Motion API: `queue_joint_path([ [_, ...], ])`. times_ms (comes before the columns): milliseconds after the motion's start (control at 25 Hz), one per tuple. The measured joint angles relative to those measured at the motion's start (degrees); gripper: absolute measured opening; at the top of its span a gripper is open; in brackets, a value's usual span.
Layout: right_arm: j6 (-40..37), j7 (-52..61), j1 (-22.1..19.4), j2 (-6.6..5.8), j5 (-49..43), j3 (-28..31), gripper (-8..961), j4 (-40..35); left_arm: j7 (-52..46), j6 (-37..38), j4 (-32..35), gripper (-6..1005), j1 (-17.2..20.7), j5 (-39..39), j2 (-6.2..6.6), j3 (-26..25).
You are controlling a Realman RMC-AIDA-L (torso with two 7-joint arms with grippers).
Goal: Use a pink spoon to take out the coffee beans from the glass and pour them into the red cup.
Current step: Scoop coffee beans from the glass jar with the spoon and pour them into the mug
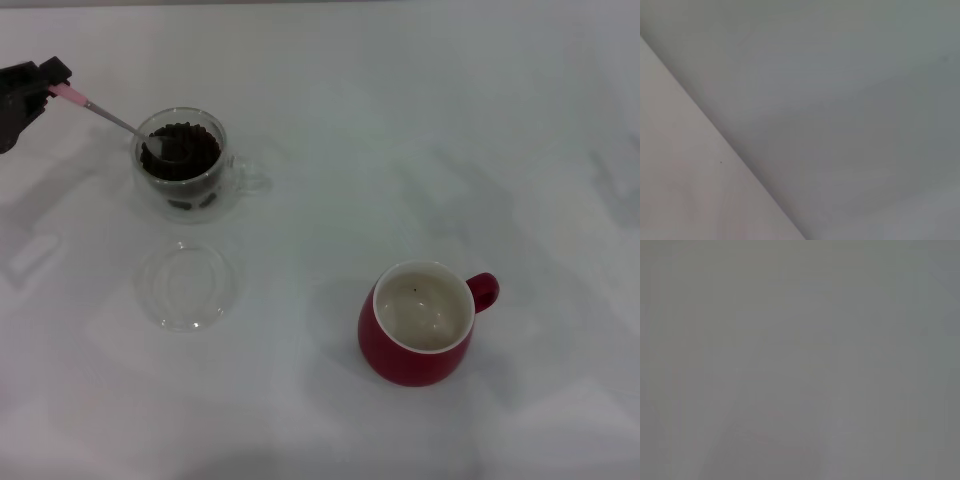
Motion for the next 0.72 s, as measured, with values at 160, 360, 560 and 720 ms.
queue_joint_path([
  [160,0.0,0.0,0.27,0.0,0.0,0.0,576,0.0,1.26,2.52,0.28,123,0.06,0.0,0.08,0.01],
  [360,-0.01,0.0,0.62,0.0,0.0,0.0,576,0.0,3.39,6.15,0.41,123,-0.94,0.53,0.09,0.48],
  [560,-0.08,0.0,0.69,0.0,0.0,-0.01,576,0.02,4.63,9.3,0.53,125,-2.29,2.16,-0.11,0.72],
  [720,-0.19,0.0,0.7,0.0,-0.07,-0.44,576,0.02,5.09,11.22,0.54,125,-3.84,3.37,-0.31,2.61],
])
